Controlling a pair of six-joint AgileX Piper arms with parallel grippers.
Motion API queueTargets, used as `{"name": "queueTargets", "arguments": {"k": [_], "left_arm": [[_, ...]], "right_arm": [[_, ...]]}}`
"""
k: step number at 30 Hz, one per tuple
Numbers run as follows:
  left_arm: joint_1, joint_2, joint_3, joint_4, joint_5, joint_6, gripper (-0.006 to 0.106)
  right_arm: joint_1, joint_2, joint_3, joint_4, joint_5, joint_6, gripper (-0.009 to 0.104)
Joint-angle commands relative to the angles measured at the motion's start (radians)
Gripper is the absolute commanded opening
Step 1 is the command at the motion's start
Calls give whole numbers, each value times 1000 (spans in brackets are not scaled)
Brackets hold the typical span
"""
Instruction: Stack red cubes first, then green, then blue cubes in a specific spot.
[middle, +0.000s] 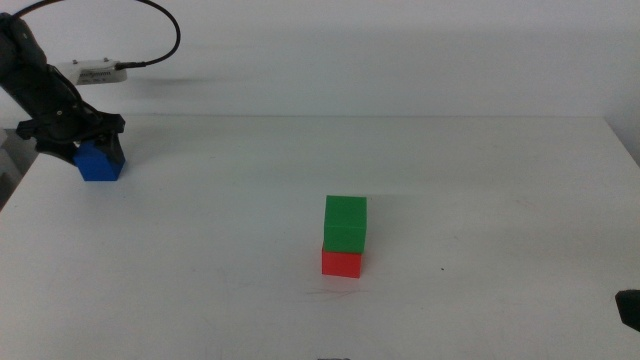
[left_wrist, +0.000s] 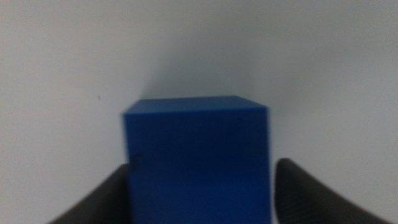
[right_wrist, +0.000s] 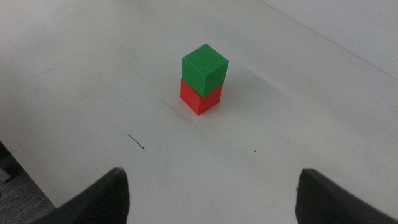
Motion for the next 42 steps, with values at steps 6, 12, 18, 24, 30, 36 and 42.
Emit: {"name": "queueTargets", "arguments": {"k": [6, 12, 18, 24, 30, 36, 42], "left_arm": [[2, -68, -30, -37, -87, -2, 22], [4, -108, -26, -48, 12, -21, -2], [-17, -310, 230, -40, -73, -102, -2], [-101, -622, 625, -24, -237, -249, -2], [-337, -744, 618, 96, -97, -438, -2], [-638, -735, 525, 266, -14, -702, -2], [-852, -703, 520, 336, -70, -881, -2]], "right_arm": [[-7, 3, -23, -17, -70, -12, 88], [-7, 3, -23, -17, -70, -12, 88], [-7, 3, -23, -17, -70, -12, 88], [-7, 3, -23, -17, -70, -12, 88], [-7, 3, -23, -17, -70, -12, 88], [-7, 3, -23, -17, -70, -12, 88], [-7, 3, -23, -17, -70, -12, 88]]}}
